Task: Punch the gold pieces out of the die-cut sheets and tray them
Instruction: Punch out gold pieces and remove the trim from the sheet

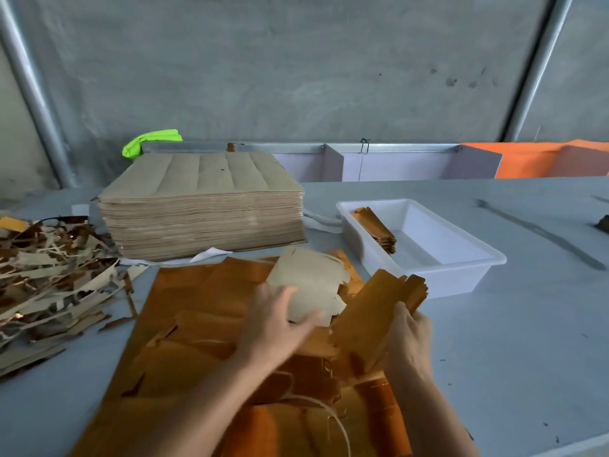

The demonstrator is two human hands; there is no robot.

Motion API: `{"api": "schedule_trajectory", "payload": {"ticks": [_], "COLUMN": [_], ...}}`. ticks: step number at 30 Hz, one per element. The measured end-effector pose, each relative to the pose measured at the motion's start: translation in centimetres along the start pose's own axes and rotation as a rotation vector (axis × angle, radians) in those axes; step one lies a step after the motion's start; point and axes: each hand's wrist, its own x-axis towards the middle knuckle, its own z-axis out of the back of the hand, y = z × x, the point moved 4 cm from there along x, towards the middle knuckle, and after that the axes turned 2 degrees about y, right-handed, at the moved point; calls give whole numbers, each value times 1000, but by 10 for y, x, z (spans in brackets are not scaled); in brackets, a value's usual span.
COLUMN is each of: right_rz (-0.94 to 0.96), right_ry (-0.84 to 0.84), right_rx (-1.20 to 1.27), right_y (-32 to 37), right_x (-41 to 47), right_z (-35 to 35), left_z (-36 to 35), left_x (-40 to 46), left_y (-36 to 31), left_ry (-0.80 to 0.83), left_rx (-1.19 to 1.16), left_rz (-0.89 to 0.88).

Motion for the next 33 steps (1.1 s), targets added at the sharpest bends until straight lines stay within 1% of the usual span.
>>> {"api": "schedule_trajectory", "payload": {"ticks": [2,3,4,6,8,9,10,11,13,14,15,16,18,19,22,24,25,28,29,30,33], "right_rz": [16,33,56,118,184,227,282,341,451,500,541,574,619,636,655,656,665,668,665,669,692], "right_ry": [3,8,0,-70,-189,-237,-268,-276,-254,-239,-226,-208,-134,-87,28,58,62,64,62,63,70], "right_rx": [-39,-62,-76,-94,-98,-95,-105,-137,-239,-284,-320,-353,-447,-515,-685,-731,-741,-721,-720,-723,-726], "right_y": [-7,-9,-8,-3,6,13,19,24,32,35,37,40,44,43,32,26,25,25,26,26,24], "right_x": [0,0,1,7,15,17,18,17,10,8,6,5,5,5,2,-2,-5,-7,-8,-8,-6], "right_z": [3,5,9,22,40,47,51,50,39,30,21,12,-9,-19,-44,-52,-54,-56,-56,-56,-58], "left_z": [-30,-42,-48,-53,-53,-53,-52,-47,-30,-22,-15,-10,-2,3,18,29,31,25,22,19,16], "left_x": [-11,-14,-15,-12,-10,-9,-8,-6,-4,-2,2,6,16,20,26,29,32,44,48,51,56], "left_y": [-14,-14,-11,-6,-4,-5,-6,-6,1,6,12,18,28,32,46,52,54,53,52,51,51], "left_ry": [156,212,229,233,267,269,234,141,-184,-323,-392,-402,-372,-359,-363,-340,-287,-18,48,81,94], "left_rx": [157,239,315,440,439,385,278,122,-184,-267,-335,-406,-463,-430,-177,-100,-91,-6,14,28,96], "left_rz": [-92,-92,-84,-77,-62,-56,-51,-31,48,114,205,307,459,498,518,516,514,475,462,455,432]}}
